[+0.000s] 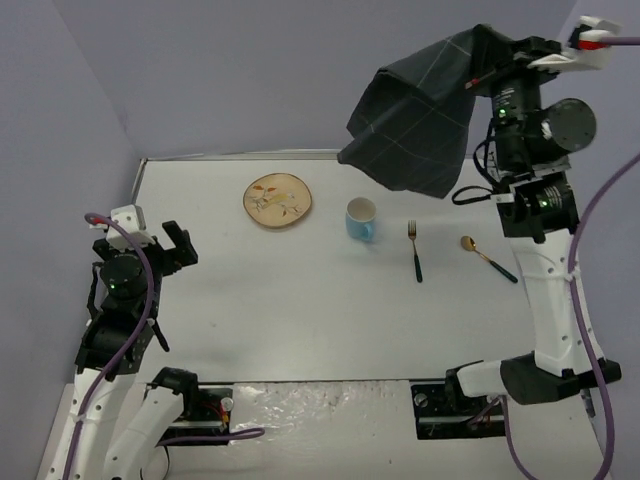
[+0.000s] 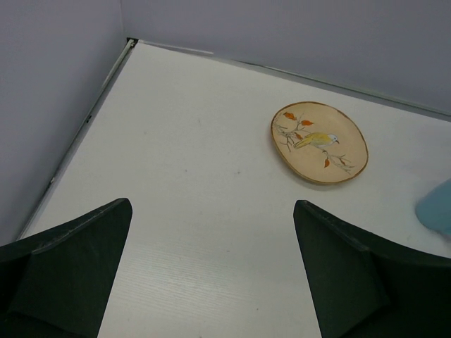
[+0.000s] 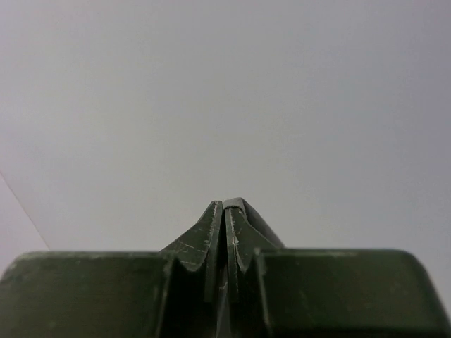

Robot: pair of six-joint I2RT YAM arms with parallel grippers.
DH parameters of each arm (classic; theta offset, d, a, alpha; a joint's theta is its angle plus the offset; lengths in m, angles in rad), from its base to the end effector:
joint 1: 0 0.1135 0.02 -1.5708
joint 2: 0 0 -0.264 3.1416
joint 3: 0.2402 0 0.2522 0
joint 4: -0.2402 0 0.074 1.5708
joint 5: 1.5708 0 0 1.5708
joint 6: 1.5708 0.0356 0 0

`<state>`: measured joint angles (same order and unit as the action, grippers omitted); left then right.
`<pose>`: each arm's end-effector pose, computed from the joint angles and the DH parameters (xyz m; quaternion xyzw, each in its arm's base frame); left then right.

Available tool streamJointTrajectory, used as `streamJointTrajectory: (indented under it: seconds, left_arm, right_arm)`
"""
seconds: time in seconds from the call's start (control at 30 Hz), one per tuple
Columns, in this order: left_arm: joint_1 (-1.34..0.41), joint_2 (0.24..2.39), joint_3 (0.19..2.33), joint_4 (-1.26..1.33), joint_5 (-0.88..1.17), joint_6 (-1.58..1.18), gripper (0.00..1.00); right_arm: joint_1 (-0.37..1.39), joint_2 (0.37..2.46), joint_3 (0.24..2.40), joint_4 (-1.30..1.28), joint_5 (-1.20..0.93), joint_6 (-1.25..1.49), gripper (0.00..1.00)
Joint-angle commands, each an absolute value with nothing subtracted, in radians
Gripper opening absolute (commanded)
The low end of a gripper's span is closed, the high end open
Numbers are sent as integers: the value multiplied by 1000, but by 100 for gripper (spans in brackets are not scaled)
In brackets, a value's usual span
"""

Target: Set the dinner table for one person

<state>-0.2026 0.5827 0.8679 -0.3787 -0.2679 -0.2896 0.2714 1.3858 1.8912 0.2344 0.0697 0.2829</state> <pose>0.1249 -0.0160 0.3752 -0.1217 0.7282 -0.0668 0.6712 0.2296 0.0613 0.6179 0.0342 0.4032 0.2367 0.8833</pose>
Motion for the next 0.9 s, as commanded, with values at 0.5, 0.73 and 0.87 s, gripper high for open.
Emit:
streamJointTrajectory:
  seconds: [0.5,0.73,0.87]
  left_arm:
    - [-222,601,1108,-559,-212,-388,97]
    - [-224,609,1209,-646,-241,-377,97]
    - [-225,605,1283,-693,-244,-353,97]
  right_arm:
    - [583,1612,1915,171,-651,623,0]
    - [790,1848,2229,145,-761,631,0]
    - [816,1824,2219,146,-837,573,0]
